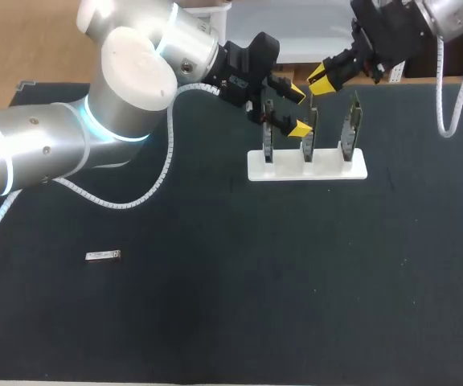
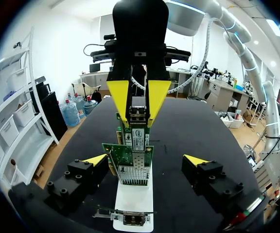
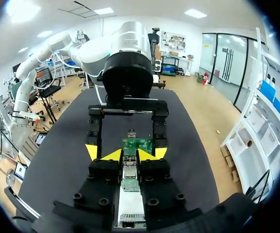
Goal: Pick up the optical module with the left hand, and insert it into the network port with the right hand.
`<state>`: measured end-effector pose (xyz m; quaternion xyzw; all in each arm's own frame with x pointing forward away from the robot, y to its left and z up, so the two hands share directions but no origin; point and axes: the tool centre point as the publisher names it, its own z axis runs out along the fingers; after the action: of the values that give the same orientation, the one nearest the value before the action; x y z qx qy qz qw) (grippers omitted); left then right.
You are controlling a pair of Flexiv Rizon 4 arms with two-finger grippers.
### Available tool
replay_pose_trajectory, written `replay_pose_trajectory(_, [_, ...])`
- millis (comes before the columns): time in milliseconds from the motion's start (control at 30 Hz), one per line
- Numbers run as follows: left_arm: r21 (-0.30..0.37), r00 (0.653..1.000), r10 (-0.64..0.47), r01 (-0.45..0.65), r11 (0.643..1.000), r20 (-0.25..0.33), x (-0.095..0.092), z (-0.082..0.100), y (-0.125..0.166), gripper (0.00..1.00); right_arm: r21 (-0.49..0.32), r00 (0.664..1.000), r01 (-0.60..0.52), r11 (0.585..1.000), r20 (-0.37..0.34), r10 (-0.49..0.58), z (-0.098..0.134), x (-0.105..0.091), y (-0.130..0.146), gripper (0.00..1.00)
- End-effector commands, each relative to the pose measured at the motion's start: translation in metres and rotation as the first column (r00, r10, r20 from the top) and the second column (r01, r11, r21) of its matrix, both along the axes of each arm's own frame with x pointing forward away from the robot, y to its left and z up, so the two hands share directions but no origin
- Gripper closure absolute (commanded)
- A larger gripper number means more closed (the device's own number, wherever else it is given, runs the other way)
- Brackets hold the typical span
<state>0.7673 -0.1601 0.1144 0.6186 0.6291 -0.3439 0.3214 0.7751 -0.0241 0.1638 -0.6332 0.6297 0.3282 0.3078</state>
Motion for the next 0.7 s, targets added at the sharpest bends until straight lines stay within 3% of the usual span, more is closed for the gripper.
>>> replay_pose_trajectory(33, [0.005, 1.0, -0.003, 0.003, 1.0, -0.004, 0.0027, 0.0003, -0.0013, 0.0, -0.005, 1.0, 0.006, 1.0, 0.002, -0.006, -0.0012, -0.0026, 0.0007, 1.0])
replay_pose_trajectory(400, [0.005, 1.0, -0.003, 0.003, 1.0, -0.004, 0.0027, 0.0003, -0.0013, 0.0, -0.007, 1.0, 0.012, 1.0, -0.001, -0.012, -0.0019, -0.0021, 0.0005, 1.0])
replay_pose_trajectory(433, [0.005, 1.0, -0.003, 0.003, 1.0, -0.004, 0.0027, 0.0003, -0.0013, 0.0, -0.008, 1.0, 0.011, 1.0, -0.001, -0.011, -0.0019, -0.002, 0.0005, 0.63])
replay_pose_trajectory(467, [0.005, 1.0, -0.003, 0.003, 1.0, -0.004, 0.0027, 0.0003, -0.0013, 0.0, -0.002, 1.0, 0.009, 1.0, -0.006, -0.009, -0.002, -0.002, 0.0007, 0.0])
replay_pose_trajectory(700, [0.005, 1.0, -0.003, 0.003, 1.0, -0.004, 0.0027, 0.0003, -0.0013, 0.0, 0.024, 1.0, 0.022, 0.999, -0.021, -0.021, 0.0016, 0.0002, -0.0016, 0.0])
